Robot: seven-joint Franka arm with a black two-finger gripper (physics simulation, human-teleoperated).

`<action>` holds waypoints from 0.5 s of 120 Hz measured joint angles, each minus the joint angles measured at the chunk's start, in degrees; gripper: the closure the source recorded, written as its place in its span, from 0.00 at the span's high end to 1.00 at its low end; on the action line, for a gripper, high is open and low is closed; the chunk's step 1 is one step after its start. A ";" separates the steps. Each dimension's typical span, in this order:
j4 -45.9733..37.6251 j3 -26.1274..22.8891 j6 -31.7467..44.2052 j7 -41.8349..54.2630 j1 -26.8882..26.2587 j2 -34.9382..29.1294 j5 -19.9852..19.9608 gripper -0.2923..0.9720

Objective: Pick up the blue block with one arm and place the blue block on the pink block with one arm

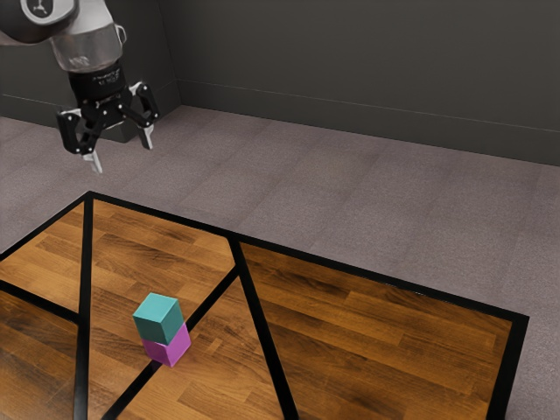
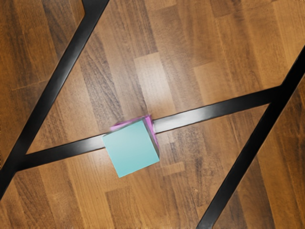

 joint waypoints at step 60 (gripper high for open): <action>-0.69 2.32 0.59 -9.39 0.25 1.64 2.73 0.77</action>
